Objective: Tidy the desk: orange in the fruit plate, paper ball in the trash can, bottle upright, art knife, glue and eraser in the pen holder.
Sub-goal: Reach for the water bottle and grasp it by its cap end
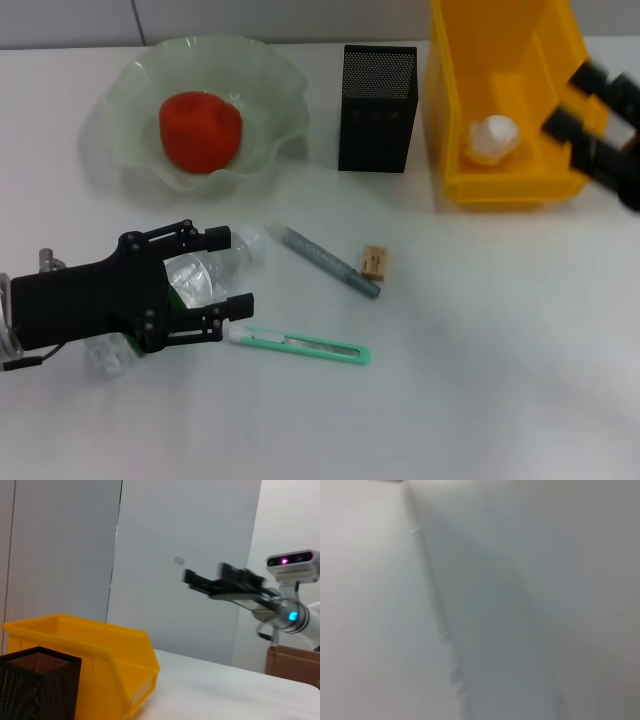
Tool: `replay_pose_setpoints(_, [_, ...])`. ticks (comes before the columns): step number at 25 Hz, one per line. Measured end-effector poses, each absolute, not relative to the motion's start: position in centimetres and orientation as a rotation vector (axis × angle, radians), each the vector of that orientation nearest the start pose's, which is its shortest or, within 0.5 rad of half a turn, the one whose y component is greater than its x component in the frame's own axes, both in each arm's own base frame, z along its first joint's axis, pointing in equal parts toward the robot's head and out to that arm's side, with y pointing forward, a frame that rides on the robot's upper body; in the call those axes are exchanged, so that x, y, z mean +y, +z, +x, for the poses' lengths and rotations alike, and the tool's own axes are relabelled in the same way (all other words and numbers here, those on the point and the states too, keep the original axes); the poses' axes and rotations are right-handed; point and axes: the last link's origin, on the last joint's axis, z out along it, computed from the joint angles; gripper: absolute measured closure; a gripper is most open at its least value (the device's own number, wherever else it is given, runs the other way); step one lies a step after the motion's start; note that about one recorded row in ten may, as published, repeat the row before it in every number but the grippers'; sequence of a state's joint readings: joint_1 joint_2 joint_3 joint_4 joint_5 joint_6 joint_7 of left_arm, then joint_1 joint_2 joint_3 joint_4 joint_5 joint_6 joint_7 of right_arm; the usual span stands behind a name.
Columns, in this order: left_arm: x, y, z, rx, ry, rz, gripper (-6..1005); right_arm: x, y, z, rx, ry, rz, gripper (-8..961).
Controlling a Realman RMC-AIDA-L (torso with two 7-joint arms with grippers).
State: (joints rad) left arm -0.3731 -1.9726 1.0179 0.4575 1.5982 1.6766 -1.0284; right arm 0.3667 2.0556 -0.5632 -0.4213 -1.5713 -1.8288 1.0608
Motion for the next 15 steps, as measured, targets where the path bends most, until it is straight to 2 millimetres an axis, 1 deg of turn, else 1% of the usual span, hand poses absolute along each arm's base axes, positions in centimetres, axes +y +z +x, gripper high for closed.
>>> replay_pose_setpoints(1, [26.9, -0.1, -28.9, -0.384, -0.928, -2.756, 212, 27.4, 3.5, 28.0, 0.449, 1.334, -2.282, 163])
replay_pose_setpoints(4, [27.0, -0.1, -28.9, -0.389, -0.925, -2.755, 213, 26.5, 3.1, 28.1, 0.409, 1.249, -2.450, 163])
replay_pose_setpoints(5, [27.1, -0.1, -28.9, -0.393, -0.923, -2.753, 213, 26.2, 2.7, 28.4, 0.395, 1.176, -2.532, 164])
replay_pose_setpoints(6, [27.1, -0.1, -28.9, -0.393, -0.923, -2.753, 213, 26.2, 2.7, 28.4, 0.395, 1.176, -2.532, 164])
replay_pose_setpoints(10, [27.2, -0.1, -28.9, -0.408, -0.919, -2.751, 214, 25.8, 1.5, 29.2, 0.372, 1.009, -2.679, 164])
replay_pose_setpoints(15, [27.3, 0.1, -29.0, -0.426, -0.916, -2.752, 215, 25.9, 0.7, 30.1, 0.389, 0.912, -2.681, 165])
